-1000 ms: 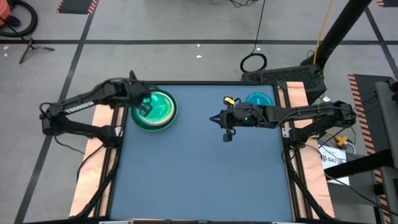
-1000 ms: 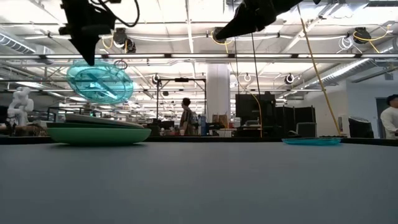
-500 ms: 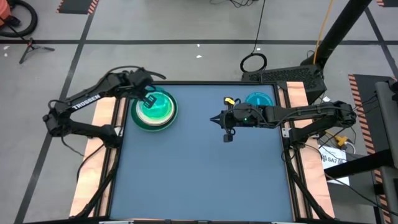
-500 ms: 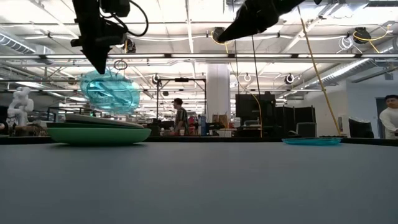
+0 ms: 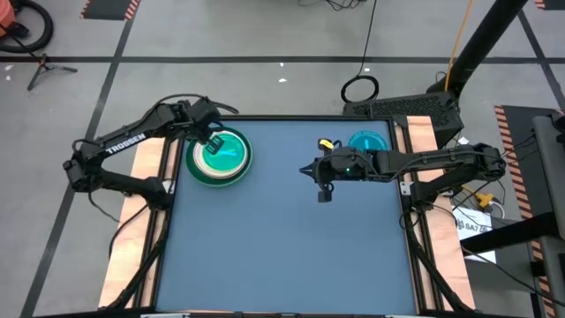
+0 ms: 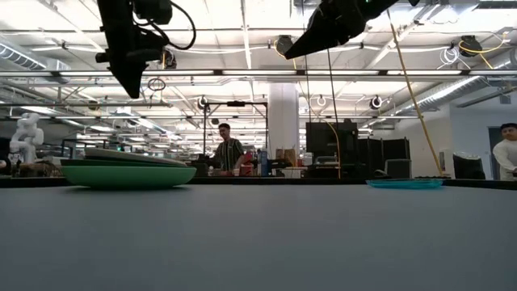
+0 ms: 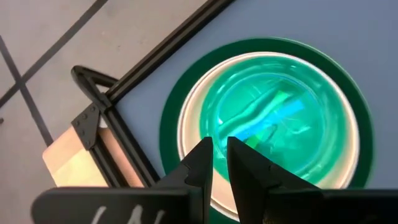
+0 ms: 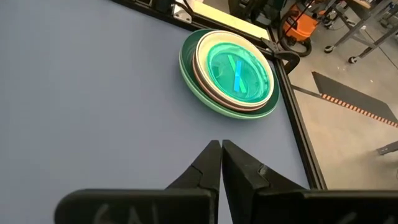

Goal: Stack plastic plates
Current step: Stack the light blue plate on top of the light blue plate

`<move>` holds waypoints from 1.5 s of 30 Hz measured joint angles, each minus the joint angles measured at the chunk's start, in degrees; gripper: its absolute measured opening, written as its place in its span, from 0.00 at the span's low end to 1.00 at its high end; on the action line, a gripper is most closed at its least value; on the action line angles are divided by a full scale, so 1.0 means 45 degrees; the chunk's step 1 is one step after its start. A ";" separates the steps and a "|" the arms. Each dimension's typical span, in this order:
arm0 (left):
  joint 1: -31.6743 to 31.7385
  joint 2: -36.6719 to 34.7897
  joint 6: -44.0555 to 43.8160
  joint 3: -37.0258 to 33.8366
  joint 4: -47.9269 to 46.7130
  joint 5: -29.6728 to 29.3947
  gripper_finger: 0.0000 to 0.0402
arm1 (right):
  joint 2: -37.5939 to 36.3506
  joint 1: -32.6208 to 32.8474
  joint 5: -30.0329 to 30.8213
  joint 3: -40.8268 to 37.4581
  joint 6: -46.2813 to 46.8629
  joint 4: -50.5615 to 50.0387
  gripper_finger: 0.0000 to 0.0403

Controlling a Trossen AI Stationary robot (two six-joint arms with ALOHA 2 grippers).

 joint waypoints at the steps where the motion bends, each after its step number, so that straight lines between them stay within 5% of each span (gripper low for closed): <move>1: -0.0106 0.0000 0.0081 0.0000 0.0026 -0.0003 0.14 | 0.0000 0.0000 0.0000 0.0000 0.0000 -0.0044 0.02; 15: -0.2877 -0.0446 0.0390 0.0000 0.0642 -0.0216 0.14 | -0.0005 0.0000 0.0034 0.0000 0.1695 -0.1500 0.02; 22: -0.4826 -0.1246 0.0386 -0.0109 0.1237 -0.0394 0.14 | -0.0010 0.0000 0.1385 0.0000 0.4232 -0.2715 0.02; 37: -0.8509 -0.5321 -0.0708 -0.5752 0.5489 -0.1379 0.14 | -0.0010 -0.0214 0.2645 -0.0005 1.0876 -0.6729 0.02; 45: -0.8950 -0.6954 -0.0066 -0.7028 0.7667 -0.2471 0.14 | 0.0156 -0.2994 0.2662 -0.0005 1.2677 -0.8727 0.01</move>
